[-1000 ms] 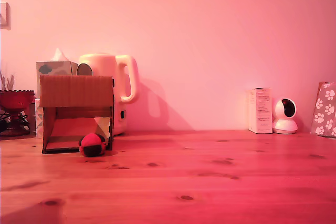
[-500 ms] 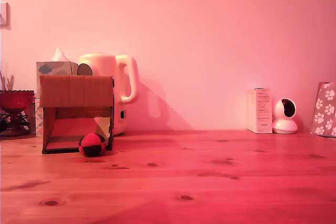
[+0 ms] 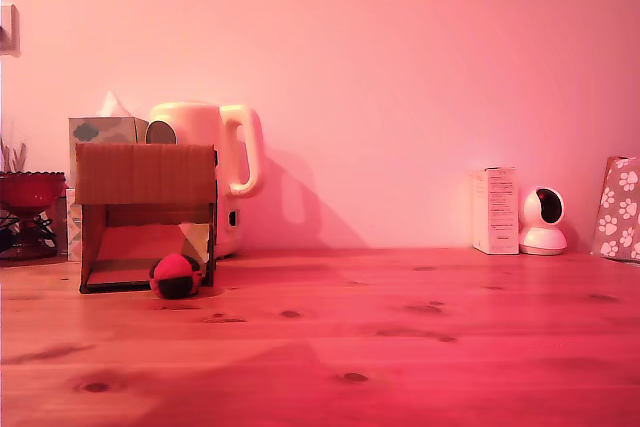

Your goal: Drop the footbag into the cardboard dice tower

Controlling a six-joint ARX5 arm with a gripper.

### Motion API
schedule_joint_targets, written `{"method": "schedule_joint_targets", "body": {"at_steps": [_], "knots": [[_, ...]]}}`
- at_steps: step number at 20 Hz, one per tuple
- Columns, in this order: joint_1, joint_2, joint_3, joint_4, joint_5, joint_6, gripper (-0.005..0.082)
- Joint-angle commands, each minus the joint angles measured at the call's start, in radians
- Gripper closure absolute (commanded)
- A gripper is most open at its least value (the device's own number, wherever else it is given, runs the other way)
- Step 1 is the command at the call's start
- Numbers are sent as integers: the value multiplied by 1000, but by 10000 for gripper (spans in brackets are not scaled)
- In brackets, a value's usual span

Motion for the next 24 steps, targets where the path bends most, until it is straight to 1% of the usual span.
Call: {"method": "schedule_joint_targets", "body": {"at_steps": [1, 6, 8, 10, 11, 12, 13, 14, 15, 16, 17, 20, 21, 23, 24], "knots": [[-21, 85, -8, 64, 4, -2, 790], [-82, 339, 8, 200, 3, 6, 790], [-95, 419, 15, 251, 3, 8, 790], [-103, 493, 34, 269, 3, 14, 790], [-105, 524, 42, 287, 3, 14, 769], [-107, 557, 50, 309, 3, 14, 673], [-110, 583, 57, 328, 3, 13, 470], [-114, 609, 66, 338, -4, 17, 186], [-118, 632, 77, 340, -20, 34, -39], [-124, 656, 88, 340, -27, 48, 23], [-130, 681, 100, 349, -34, 82, 42], [-144, 753, 134, 387, -79, 113, 42], [-146, 779, 147, 402, -108, 119, 42], [-147, 837, 176, 431, -140, 123, 42], [-147, 866, 196, 435, -171, 136, 42]]}}
